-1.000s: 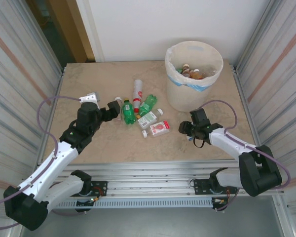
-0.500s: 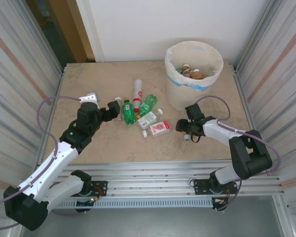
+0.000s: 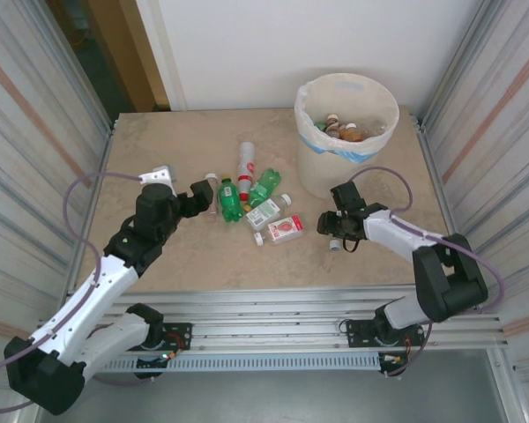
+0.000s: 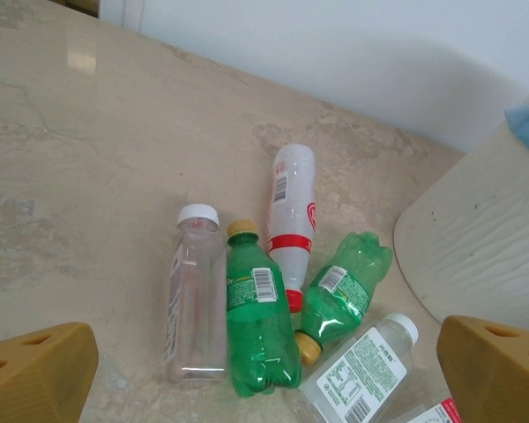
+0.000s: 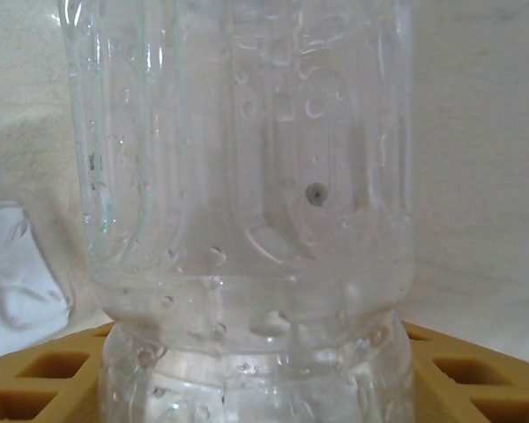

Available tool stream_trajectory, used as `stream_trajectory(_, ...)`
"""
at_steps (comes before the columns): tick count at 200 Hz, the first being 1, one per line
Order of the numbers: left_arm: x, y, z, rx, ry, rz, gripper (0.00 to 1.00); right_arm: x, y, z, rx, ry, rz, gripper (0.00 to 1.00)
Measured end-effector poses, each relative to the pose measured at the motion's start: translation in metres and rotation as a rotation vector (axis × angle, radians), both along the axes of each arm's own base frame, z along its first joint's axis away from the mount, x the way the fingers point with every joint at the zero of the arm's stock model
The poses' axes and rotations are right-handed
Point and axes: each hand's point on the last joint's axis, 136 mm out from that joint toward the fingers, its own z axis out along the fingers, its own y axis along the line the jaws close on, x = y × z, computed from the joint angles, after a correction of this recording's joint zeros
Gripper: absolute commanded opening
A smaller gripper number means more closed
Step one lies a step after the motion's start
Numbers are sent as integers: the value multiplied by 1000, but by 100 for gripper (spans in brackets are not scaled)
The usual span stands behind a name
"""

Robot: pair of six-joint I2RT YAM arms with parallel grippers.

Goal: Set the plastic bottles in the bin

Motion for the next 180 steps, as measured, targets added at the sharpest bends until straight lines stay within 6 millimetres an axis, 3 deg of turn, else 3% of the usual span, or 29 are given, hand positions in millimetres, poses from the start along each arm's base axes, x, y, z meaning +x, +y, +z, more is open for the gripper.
stream_trajectory(28,-1,1,4,-2,-12,3,99,-11,-5,44,-6,-64,3,31)
stream_trajectory(52,-2,2,6,3,-20,3,99,-23,-7,93,13,-148,11,27)
stream_trajectory(92,-4,3,11,13,-37,-2,99,-40,-14,174,47,-274,18,29)
stream_trajectory(115,-4,4,15,19,-49,-4,99,-40,-15,231,68,-370,38,31)
stream_trajectory(151,-4,3,21,25,-65,-12,99,-11,-8,317,66,-528,83,32)
stream_trajectory(180,-4,3,21,25,-66,-18,99,41,-13,341,40,-565,72,32)
